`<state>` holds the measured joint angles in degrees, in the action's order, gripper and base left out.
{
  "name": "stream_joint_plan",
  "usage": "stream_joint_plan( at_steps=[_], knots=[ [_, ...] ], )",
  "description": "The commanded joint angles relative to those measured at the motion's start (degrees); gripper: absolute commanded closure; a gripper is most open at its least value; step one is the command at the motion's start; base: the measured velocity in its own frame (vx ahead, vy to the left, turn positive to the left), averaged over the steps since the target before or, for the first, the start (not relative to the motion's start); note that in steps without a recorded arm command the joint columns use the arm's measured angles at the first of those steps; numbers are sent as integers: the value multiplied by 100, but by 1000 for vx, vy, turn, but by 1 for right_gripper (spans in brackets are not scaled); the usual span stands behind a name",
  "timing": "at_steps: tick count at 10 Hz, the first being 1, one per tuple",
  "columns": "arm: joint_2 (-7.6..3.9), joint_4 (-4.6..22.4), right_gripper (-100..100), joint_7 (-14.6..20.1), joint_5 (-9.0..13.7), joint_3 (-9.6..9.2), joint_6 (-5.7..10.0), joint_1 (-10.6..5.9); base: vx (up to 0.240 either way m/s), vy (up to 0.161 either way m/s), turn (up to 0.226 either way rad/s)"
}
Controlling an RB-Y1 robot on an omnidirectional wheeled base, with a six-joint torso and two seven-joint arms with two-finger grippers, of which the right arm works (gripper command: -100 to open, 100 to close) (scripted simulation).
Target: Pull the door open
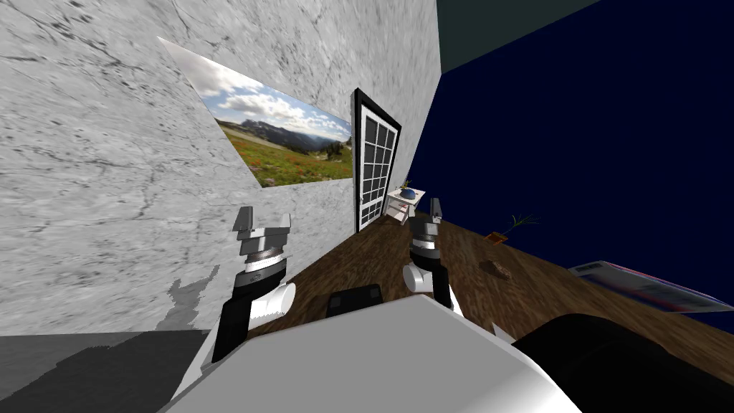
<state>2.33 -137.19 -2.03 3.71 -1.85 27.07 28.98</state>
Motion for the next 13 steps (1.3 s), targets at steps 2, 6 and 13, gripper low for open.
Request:
stream_joint_plan(
  at_steps=[2, 6, 13],
  knots=[
    [-112, 301, -100, -179, -76, 26, 93, -92, 88, -63, 60],
    [-280, 852, -100, -507, -216, 74, 262, -259, 104, 3, 49],
    [-472, 1623, -100, -966, -412, 142, 499, -494, 81, -19, 49]
  ],
)
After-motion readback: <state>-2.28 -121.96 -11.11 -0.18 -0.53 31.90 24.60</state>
